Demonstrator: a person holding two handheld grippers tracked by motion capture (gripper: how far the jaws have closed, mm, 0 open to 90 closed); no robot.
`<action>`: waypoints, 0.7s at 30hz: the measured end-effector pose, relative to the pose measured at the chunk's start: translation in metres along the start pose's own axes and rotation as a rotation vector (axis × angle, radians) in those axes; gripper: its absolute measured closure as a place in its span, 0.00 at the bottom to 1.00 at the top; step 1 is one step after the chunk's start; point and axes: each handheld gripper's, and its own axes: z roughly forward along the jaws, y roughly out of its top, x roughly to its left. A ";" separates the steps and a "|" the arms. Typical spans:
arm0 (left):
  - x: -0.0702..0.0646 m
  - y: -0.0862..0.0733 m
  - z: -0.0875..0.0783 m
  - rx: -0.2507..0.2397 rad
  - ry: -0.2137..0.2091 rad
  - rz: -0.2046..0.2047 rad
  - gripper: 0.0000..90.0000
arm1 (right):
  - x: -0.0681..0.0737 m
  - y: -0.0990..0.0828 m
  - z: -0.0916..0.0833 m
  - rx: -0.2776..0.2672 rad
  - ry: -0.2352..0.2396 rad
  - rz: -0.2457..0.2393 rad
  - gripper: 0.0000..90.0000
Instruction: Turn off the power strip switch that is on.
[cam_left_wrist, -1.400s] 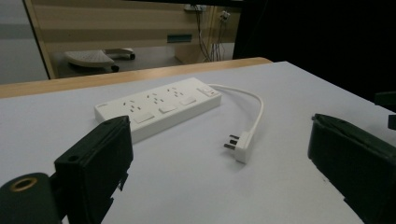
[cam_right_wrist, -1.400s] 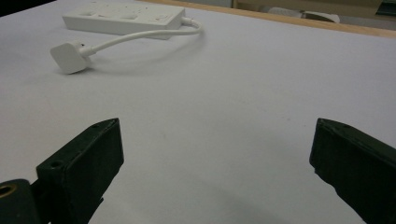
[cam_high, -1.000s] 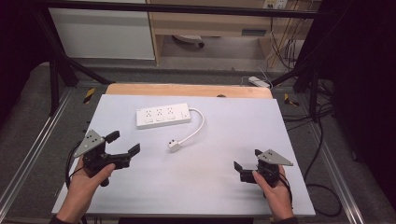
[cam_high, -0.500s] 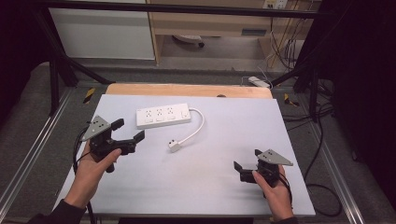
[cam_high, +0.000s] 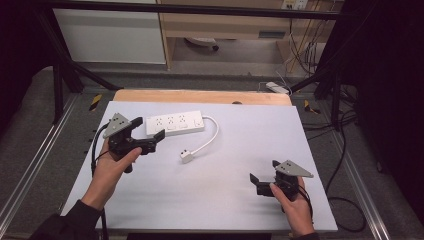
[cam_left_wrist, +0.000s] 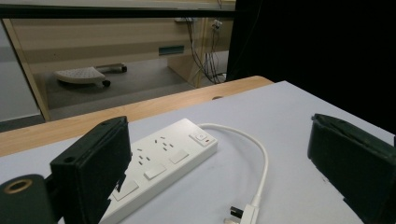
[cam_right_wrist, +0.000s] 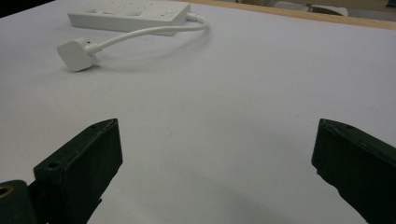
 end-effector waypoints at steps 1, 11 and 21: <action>0.000 0.000 0.001 0.000 0.001 0.000 0.07 | 0.000 0.000 0.000 0.000 0.000 0.000 0.02; 0.005 0.004 0.012 -0.014 0.037 -0.007 0.06 | 0.000 0.000 0.000 0.006 0.007 -0.002 0.03; 0.007 0.009 0.026 -0.018 0.045 -0.005 0.07 | -0.001 -0.001 0.003 0.026 0.019 0.001 0.04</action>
